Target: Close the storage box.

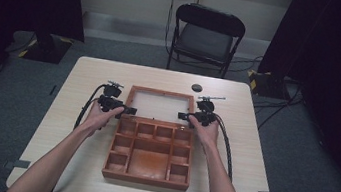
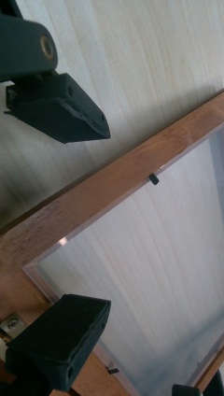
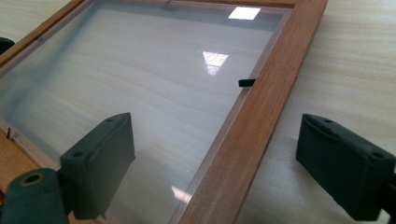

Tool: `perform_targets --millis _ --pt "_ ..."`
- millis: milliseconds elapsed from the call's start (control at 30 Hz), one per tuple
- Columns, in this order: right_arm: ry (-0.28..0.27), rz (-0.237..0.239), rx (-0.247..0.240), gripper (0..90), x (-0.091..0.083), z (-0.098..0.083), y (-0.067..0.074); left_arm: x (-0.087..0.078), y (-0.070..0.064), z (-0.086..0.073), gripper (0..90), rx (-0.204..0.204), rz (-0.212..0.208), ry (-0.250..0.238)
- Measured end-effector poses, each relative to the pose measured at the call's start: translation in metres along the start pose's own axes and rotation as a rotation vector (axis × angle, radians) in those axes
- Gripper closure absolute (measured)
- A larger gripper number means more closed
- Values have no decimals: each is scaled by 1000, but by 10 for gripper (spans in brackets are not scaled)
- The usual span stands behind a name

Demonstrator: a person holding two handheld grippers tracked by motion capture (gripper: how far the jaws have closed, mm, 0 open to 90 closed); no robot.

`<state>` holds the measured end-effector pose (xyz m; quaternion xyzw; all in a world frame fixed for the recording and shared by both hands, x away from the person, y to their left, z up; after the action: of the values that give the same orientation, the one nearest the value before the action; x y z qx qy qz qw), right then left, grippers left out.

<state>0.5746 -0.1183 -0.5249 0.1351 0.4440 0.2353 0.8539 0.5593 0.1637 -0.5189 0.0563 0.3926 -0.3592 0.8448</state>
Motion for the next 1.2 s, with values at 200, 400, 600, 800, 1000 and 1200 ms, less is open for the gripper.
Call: perform_targets --millis 200,400,600,800,1000,1200 --pt "10 38 33 98 5 0 0 6 -4 3 150 -12 -14 -9" --pt "18 48 25 83 9 -1 7 9 -4 4 126 -29 -12 -13" --pt "25 41 52 94 8 -3 8 10 -1 1 128 -91 -64 -1" --pt "35 65 76 97 9 -5 10 10 -3 2 147 -81 -58 1" --pt "11 56 73 108 7 -4 11 9 -3 2 147 -80 -64 4" --pt "-41 49 50 152 1 1 12 5 -5 6 176 -37 -47 -12"
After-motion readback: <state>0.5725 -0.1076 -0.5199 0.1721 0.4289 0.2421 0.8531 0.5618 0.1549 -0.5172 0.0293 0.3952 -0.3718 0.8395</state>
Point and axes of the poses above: each handheld gripper's, and its own axes: x roughly forward along the jaws, z roughly out of its top, y roughly to its left, the point moved 7 cm from there along x, roughly forward along the jaws, and after that the axes turned 11 degrees about x, right-handed, at the moved point
